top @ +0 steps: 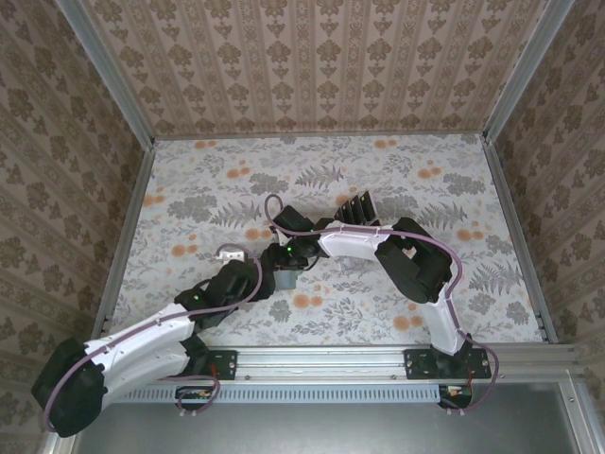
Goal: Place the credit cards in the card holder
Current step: Flip over the card slot on the card holder.
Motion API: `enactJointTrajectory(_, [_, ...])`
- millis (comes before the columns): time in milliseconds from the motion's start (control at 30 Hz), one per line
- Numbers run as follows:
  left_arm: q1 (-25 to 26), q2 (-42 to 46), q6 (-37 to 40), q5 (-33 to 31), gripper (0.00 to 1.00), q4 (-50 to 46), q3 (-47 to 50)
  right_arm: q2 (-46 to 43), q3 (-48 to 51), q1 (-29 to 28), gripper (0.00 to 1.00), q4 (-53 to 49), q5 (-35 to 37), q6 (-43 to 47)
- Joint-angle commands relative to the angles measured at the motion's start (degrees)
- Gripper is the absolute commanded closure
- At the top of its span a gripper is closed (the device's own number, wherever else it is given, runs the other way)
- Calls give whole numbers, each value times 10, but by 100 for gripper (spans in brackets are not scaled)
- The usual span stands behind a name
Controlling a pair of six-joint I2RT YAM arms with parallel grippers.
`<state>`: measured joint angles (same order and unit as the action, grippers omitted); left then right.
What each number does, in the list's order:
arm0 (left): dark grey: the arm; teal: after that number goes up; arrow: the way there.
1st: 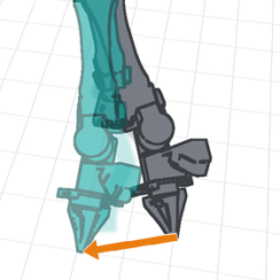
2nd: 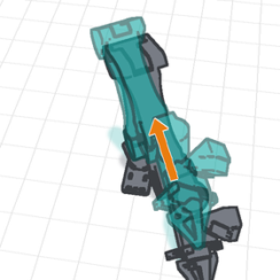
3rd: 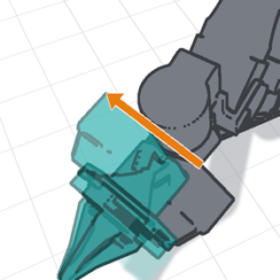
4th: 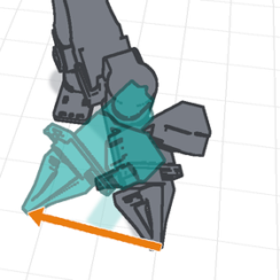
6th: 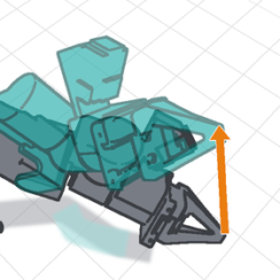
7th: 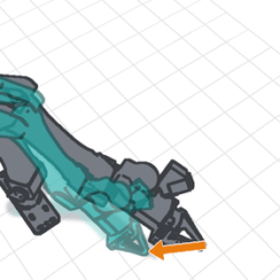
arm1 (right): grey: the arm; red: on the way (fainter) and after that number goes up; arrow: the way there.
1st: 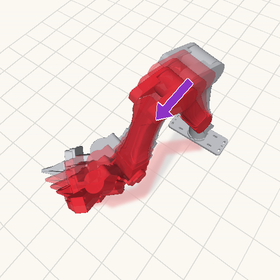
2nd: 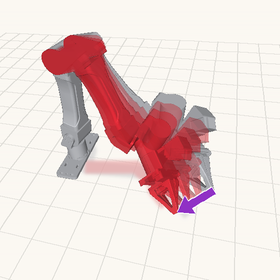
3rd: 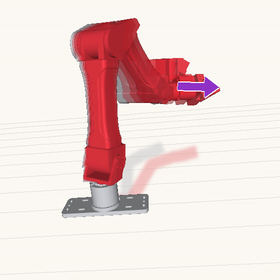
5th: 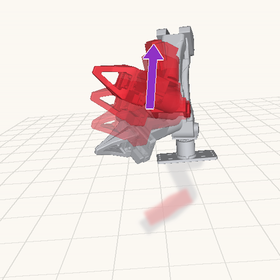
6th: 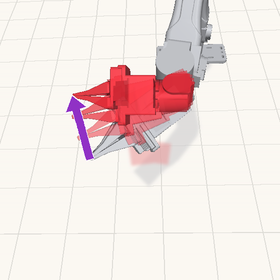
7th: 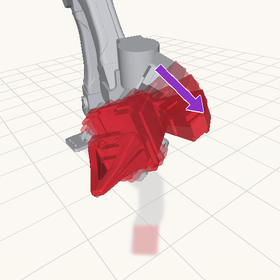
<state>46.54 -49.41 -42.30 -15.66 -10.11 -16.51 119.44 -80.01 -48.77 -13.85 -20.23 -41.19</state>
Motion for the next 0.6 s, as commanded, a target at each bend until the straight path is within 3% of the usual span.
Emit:
enactJointTrajectory(0, [3, -8, 13, -5, 0, 18, 11, 9, 14, 0, 48, -8, -5, -12])
enactJointTrajectory(300, [5, -65, 22, -14, 0, 50, 10, 7, 12, 0, 48, -5, -7, -19])
enactJointTrajectory(567, [9, -90, -3, -56, 0, 15, 11, 0, 5, 1, 47, -3, -12, -24])
